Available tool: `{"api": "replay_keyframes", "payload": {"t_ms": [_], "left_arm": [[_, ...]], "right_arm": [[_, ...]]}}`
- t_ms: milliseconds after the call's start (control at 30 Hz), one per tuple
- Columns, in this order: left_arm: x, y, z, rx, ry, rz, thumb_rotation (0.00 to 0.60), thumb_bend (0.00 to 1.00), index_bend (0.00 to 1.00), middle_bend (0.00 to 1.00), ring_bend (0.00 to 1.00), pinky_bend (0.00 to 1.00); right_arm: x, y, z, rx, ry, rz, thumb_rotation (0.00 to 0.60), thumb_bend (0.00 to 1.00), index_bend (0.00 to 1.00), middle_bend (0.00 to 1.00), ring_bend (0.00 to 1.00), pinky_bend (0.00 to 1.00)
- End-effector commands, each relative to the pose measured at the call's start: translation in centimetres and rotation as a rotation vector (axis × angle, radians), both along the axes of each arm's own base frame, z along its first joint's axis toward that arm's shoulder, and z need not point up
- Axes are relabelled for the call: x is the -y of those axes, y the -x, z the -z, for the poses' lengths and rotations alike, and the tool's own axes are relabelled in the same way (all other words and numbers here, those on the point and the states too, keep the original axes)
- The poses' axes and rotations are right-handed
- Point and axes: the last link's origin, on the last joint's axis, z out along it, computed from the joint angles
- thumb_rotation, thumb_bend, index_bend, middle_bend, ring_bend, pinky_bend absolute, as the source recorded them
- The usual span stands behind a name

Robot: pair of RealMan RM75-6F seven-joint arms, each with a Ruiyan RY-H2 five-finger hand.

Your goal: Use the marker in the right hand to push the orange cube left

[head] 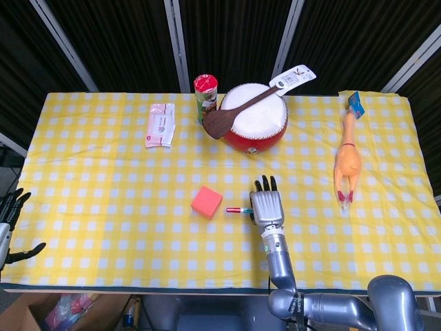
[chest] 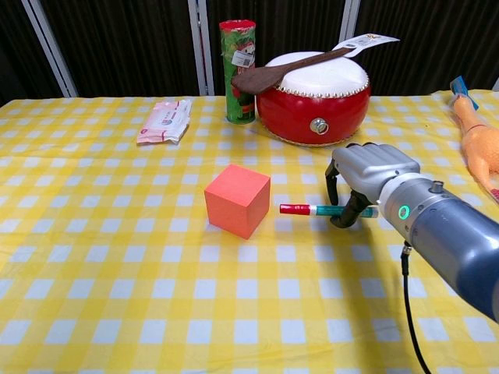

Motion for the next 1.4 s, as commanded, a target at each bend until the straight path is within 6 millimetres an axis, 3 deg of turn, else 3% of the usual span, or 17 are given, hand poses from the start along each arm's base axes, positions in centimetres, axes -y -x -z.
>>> {"api": "replay_keyframes", "payload": {"t_ms": [33,333,767,1167,1400], "left_arm": [[0.0,0.0,0.0,0.002,0.0,-0.002,0.6,0.0,0.0,0.0,0.0,0.0],[0.0,0.2,-0.2,0.013,-0.001,-0.01,0.6,0.0,0.0,0.0,0.0,0.0],[0.1,0.4,-0.4,0.021,-0.004,-0.025,0.6,0.0,0.0,0.0,0.0,0.0],[0.3,0.6,-0.7,0.018,-0.015,-0.03,0.6,0.0,0.0,0.0,0.0,0.0],[0.4,0.7,-0.8,0.019,-0.022,-0.032,0.6,0.0,0.0,0.0,0.0,0.0]], "right_arm": [[0.2,-0.9,0.5,0.008,-0.005,-0.013,0.6,0.47,0.69,0.21,0.0,0.0],[1.0,-4.0,2.3,0.044,-0.02,-0.051,0.6,0.47,0.69,0.21,0.0,0.0],[1.4,-6.9,4.2,0.071,-0.049,-0.066,0.6,0.47,0.69,0.21,0.0,0.0],[0.3,-8.3,5.7,0.084,-0.086,-0.092,0.6,0.47,0.69,0.21,0.0,0.0],[0.2,-8.3,4.9,0.086,-0.061,-0.103,0.6,0.47,0.69,0.21,0.0,0.0]]}}
